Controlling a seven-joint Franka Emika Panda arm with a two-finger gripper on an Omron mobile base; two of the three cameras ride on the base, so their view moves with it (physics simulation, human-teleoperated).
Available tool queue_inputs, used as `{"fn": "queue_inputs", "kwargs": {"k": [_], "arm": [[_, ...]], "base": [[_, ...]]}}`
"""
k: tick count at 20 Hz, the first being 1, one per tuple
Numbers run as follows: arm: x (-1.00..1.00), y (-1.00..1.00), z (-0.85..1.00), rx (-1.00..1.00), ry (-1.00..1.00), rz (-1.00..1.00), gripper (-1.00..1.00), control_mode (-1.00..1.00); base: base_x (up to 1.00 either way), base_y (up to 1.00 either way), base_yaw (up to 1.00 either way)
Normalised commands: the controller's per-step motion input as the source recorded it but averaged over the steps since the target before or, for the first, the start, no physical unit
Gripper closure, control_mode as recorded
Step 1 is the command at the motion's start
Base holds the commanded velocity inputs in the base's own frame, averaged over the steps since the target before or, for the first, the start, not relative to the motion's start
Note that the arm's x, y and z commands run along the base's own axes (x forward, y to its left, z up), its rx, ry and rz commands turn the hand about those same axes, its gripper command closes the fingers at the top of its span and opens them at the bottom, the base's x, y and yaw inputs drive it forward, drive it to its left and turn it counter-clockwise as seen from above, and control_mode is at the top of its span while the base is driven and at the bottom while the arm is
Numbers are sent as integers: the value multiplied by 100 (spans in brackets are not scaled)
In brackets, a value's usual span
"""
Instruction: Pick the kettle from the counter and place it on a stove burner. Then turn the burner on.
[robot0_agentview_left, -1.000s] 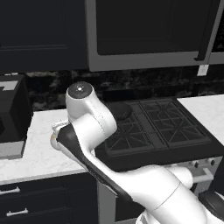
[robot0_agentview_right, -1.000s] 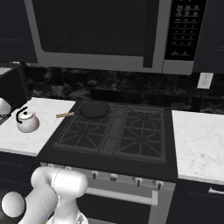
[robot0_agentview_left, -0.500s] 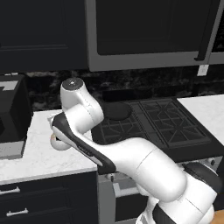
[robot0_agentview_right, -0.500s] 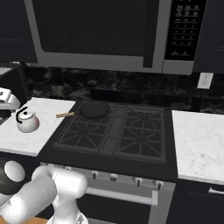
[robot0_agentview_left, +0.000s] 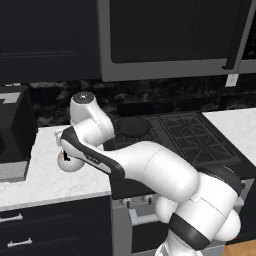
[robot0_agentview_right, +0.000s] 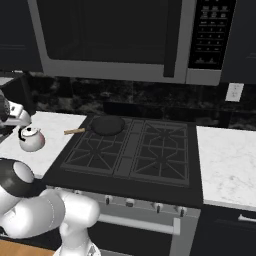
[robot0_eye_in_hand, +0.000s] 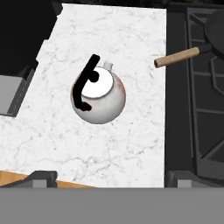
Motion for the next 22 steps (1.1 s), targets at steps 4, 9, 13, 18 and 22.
{"fn": "queue_inputs", "kwargs": {"k": [4, 9, 13, 18, 22], "arm": [[34, 28, 0, 0, 3, 0, -100, -100], [45, 31, -16, -1, 5, 0, -100, -100], [31, 4, -33, 0, 3, 0, -100, -100], [17, 0, -37, 0, 1, 0, -100, -100], [19, 8, -8, 0, 0, 0, -100, -100]], "base": [[0, 0, 0], [0, 0, 0], [0, 0, 0], [0, 0, 0], [0, 0, 0]]}}
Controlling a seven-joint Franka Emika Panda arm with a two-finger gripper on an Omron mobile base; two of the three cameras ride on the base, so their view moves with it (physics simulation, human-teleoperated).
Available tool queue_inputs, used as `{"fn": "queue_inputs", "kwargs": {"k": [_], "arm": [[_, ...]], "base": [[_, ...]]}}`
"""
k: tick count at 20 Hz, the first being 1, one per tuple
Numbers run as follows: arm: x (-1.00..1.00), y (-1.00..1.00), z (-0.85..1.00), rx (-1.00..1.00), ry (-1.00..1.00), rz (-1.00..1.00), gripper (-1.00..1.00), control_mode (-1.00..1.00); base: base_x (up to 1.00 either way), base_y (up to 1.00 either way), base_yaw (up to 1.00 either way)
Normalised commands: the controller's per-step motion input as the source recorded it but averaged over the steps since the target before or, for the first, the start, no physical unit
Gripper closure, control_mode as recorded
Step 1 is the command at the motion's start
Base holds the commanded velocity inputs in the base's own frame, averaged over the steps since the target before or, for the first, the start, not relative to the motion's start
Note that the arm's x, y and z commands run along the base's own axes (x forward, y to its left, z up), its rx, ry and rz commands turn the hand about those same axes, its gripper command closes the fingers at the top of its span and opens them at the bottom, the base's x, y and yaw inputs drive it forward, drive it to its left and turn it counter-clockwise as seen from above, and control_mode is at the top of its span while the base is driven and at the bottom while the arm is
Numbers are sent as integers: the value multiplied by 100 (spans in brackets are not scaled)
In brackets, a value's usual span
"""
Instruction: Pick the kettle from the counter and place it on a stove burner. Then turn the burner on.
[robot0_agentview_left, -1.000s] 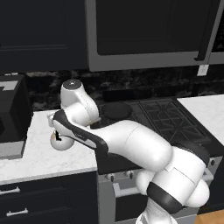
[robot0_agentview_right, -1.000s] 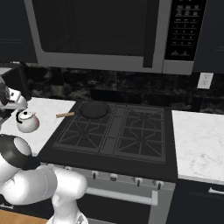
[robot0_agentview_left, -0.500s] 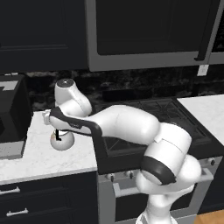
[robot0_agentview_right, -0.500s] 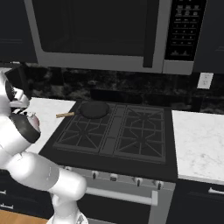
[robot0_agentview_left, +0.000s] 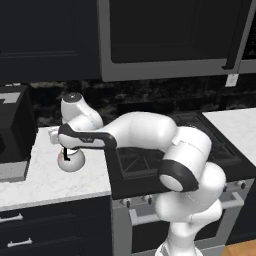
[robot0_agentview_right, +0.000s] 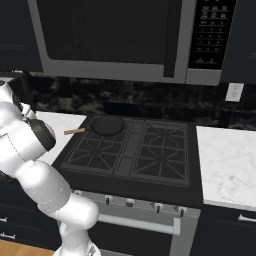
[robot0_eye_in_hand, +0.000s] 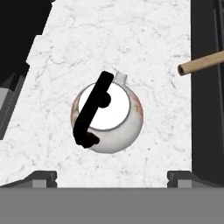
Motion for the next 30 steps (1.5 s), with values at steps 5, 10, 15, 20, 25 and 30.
{"fn": "queue_inputs", "kwargs": {"k": [5, 10, 15, 20, 25, 30], "arm": [[25, 9, -9, 0, 0, 0, -100, -100], [27, 11, -11, 0, 0, -1, -100, -100], [13, 10, -14, 0, 0, -3, -100, -100], [0, 0, -25, 0, -1, -7, -100, -100], [6, 3, -6, 0, -2, -8, -100, -100], [14, 15, -1, 0, 0, -5, -100, -100]], "base": [[0, 0, 0], [0, 0, 0], [0, 0, 0], [0, 0, 0], [0, 0, 0], [0, 0, 0]]}}
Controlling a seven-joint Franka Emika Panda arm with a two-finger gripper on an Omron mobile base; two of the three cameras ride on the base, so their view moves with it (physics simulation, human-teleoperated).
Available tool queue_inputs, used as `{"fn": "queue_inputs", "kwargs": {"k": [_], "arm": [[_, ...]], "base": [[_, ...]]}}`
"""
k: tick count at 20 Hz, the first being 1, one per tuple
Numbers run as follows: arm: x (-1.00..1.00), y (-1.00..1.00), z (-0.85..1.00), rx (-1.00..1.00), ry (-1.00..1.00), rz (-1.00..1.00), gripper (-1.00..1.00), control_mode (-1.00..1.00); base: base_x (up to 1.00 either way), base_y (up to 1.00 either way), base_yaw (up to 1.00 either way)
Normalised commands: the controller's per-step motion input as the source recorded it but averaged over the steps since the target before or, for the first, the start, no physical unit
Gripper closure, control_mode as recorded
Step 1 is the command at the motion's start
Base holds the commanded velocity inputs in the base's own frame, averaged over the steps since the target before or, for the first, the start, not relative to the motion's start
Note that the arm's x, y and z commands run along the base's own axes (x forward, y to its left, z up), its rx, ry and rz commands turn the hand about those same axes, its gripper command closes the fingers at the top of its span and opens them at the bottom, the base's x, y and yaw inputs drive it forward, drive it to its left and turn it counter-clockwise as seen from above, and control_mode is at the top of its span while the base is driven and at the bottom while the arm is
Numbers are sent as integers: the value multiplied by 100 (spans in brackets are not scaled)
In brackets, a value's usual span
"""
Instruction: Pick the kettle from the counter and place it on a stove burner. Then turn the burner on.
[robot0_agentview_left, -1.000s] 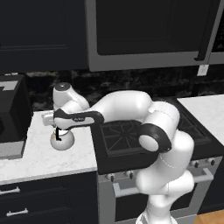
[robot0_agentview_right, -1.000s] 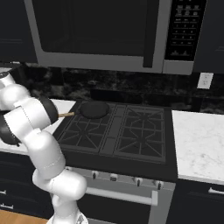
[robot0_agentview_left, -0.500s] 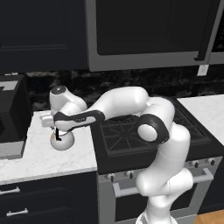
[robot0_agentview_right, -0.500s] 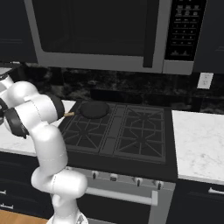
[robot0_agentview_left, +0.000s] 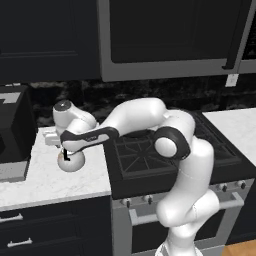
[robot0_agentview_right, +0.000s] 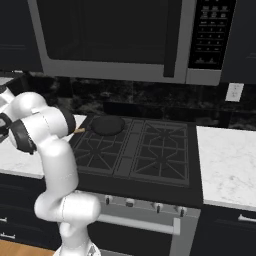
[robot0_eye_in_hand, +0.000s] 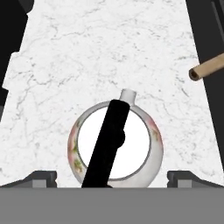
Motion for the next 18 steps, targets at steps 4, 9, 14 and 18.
{"fn": "queue_inputs", "kwargs": {"k": [4, 9, 14, 18], "arm": [[13, 1, -14, 0, 0, -3, -100, -100], [18, 0, -17, 0, 0, -3, -100, -100], [12, 0, -6, 0, 0, -1, 100, -100], [0, 0, 0, 0, 0, 0, 100, -100]], "base": [[0, 0, 0], [0, 0, 0], [0, 0, 0], [0, 0, 0]]}}
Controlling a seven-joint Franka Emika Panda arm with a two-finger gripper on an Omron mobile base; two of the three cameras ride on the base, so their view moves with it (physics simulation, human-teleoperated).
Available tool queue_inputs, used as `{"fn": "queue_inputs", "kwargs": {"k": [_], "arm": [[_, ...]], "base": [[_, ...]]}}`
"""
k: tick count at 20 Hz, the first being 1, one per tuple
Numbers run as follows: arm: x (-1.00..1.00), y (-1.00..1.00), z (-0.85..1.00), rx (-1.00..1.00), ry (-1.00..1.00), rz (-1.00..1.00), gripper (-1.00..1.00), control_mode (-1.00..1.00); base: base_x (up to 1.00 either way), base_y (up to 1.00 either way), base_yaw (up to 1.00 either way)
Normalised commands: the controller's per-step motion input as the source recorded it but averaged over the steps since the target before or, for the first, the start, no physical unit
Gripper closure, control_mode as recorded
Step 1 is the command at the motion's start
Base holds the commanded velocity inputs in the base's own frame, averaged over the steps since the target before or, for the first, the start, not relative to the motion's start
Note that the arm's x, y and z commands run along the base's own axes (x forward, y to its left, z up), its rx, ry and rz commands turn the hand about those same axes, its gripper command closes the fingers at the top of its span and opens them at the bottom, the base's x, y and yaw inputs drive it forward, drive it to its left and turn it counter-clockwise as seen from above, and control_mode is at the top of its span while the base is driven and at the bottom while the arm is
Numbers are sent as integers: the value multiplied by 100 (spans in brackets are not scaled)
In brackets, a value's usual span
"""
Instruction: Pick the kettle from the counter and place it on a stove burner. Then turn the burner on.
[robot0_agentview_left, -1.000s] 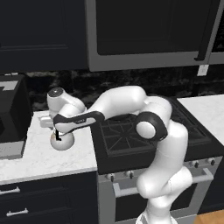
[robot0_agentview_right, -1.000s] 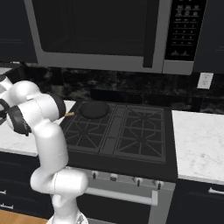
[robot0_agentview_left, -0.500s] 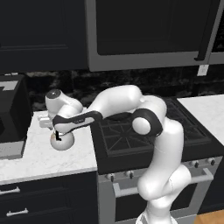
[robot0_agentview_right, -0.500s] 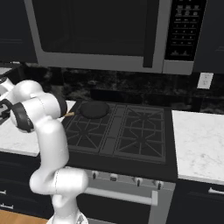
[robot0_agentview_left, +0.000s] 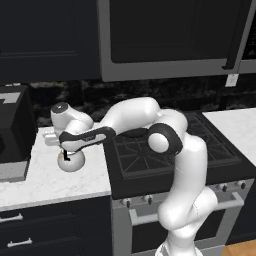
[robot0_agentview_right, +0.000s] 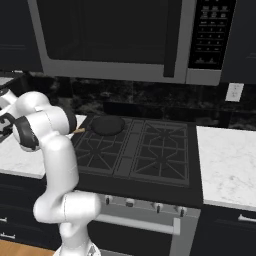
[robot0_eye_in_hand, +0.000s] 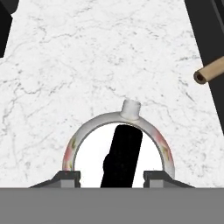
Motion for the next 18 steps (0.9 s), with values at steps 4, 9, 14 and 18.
{"fn": "queue_inputs", "kwargs": {"k": [4, 9, 14, 18], "arm": [[-10, -11, 0, 0, -5, 0, 100, -100], [-38, -52, 21, 0, -27, 0, 100, -100], [-72, -75, 46, 0, -45, -2, 100, -100], [-46, -91, 61, 0, -26, -16, 100, -100]], "base": [[0, 0, 0], [0, 0, 0], [0, 0, 0], [0, 0, 0]]}}
